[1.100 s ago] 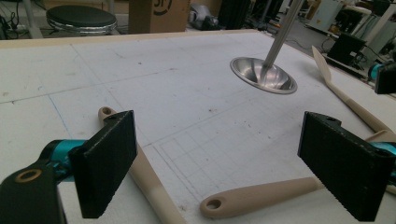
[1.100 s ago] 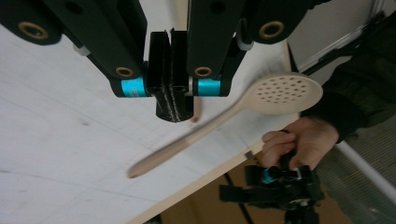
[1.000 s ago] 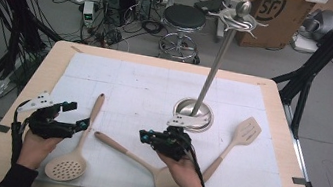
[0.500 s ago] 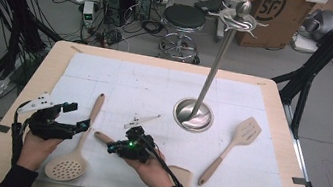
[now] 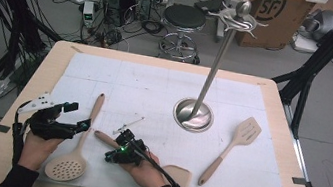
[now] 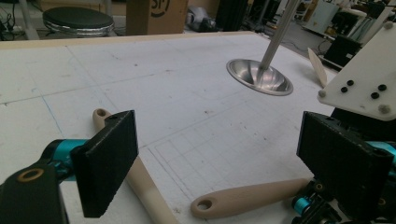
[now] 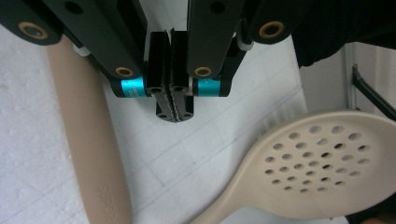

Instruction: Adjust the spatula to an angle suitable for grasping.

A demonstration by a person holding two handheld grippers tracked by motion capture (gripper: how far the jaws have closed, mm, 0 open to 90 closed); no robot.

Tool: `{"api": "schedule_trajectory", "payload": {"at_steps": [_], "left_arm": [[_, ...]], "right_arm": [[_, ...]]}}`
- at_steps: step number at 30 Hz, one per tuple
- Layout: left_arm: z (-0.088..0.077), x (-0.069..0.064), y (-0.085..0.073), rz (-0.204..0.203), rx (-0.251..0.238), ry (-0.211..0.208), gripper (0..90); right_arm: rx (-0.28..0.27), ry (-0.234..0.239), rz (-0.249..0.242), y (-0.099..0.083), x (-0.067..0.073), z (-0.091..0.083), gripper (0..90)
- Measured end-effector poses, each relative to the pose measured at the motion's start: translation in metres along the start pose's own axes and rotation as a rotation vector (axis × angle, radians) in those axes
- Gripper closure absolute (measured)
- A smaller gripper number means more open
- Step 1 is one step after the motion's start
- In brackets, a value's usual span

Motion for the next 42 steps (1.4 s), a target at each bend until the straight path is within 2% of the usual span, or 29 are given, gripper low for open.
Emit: {"api": "schedule_trajectory", "payload": {"at_steps": [3,5,10,13,15,17,20,24,29,33,37,40,41,42], "left_arm": [[-0.001,0.000,0.000,0.000,0.002,0.000,13.2],[-0.002,0.000,0.000,0.002,0.001,0.004,13.2],[-0.004,0.000,-0.001,0.007,0.004,0.006,13.7],[-0.005,0.001,-0.002,0.006,0.003,0.006,13.8],[-0.006,0.001,-0.002,0.002,0.000,0.008,13.8],[-0.006,0.002,-0.002,-0.002,0.002,0.008,13.8],[-0.007,0.003,-0.002,-0.002,0.000,0.012,13.8],[-0.007,0.005,-0.004,-0.006,0.003,0.013,13.9],[-0.004,0.005,-0.006,-0.004,0.016,0.012,13.9],[-0.003,0.004,-0.006,-0.006,0.012,0.011,13.9],[0.000,0.003,-0.006,0.000,0.018,0.008,13.9],[0.002,0.003,-0.006,0.004,0.022,0.006,13.9],[0.002,0.003,-0.006,0.004,0.019,0.005,13.9],[0.002,0.004,-0.005,0.004,0.017,0.005,14.0]], "right_arm": [[-0.003,-0.018,0.014,0.002,-0.006,-0.002,89.6],[0.014,-0.037,0.058,0.002,-0.010,-0.006,89.6],[0.028,-0.106,0.068,0.007,-0.020,-0.010,89.6],[0.033,-0.113,0.090,0.010,-0.026,-0.012,89.6],[0.031,-0.140,0.095,0.012,-0.031,-0.014,89.6],[0.031,-0.148,0.109,0.014,-0.036,-0.014,89.6],[0.026,-0.138,0.150,0.014,-0.043,-0.017,89.6],[0.006,-0.165,0.173,0.016,-0.056,-0.025,89.6],[0.005,-0.153,0.180,0.015,-0.059,-0.026,89.6],[-0.005,-0.187,0.176,0.014,-0.064,-0.030,89.5],[-0.010,-0.184,0.167,0.012,-0.062,-0.031,89.3],[-0.041,-0.158,0.152,0.011,-0.057,-0.037,82.7],[-0.051,-0.148,0.163,0.010,-0.056,-0.040,78.9],[-0.073,-0.125,0.189,0.008,-0.053,-0.047,70.7]]}}
Point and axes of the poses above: each handheld gripper's, and its own axes: z roughly forward along the jaws, y roughly out of its top, x roughly to its left, the point moved 8 cm from there along z, roughly forward along the jaws, and after that the axes turned 1 degree about y, right-handed, at the moved point
